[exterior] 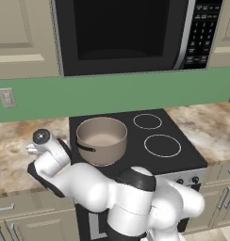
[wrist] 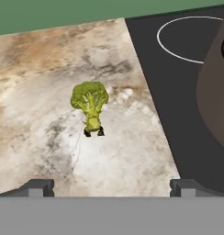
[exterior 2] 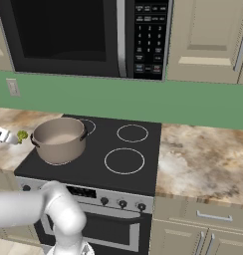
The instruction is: Turn on the burner for the pot on the stove. Wait thirty seconds for the pot to heat up. Then add the broccoli to the pot.
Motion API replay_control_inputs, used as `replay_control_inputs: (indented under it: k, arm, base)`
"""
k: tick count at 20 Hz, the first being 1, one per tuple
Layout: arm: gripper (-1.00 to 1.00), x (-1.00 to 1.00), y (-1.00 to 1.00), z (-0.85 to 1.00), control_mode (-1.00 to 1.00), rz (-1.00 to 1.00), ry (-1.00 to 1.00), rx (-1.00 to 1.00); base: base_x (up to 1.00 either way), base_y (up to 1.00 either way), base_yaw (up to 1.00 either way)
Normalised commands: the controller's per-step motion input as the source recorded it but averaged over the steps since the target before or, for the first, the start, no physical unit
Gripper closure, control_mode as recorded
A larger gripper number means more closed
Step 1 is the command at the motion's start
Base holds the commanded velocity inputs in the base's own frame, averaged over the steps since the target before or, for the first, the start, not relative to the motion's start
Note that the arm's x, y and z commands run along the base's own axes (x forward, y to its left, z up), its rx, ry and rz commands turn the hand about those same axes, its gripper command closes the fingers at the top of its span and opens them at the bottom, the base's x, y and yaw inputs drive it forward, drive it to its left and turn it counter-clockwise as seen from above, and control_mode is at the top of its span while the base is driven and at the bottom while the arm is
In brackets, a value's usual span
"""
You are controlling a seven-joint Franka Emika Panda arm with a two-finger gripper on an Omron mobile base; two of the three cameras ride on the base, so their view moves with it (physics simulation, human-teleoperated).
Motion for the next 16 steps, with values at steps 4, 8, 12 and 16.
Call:
replay_control_inputs:
  k: [4, 8, 12, 16]
  arm:
    - [-1.0, 0.44, 0.01, -0.03, -1.0, 0.0, 0.0, 0.0]
    - [-1.0, 0.42, 0.01, -0.22, -1.0, 0.0, 0.04, 0.03]
    - [-1.0, 0.32, 0.15, -0.34, -1.0, 0.0, 0.05, 0.01]
    - [-1.0, 0.34, 0.22, -0.2, -1.0, 0.0, 0.01, 0.0]
  base:
    - [0.0, 0.0, 0.0]
    - [0.0, 0.0, 0.0]
    - [0.0, 0.0, 0.0]
    - [0.0, 0.0, 0.0]
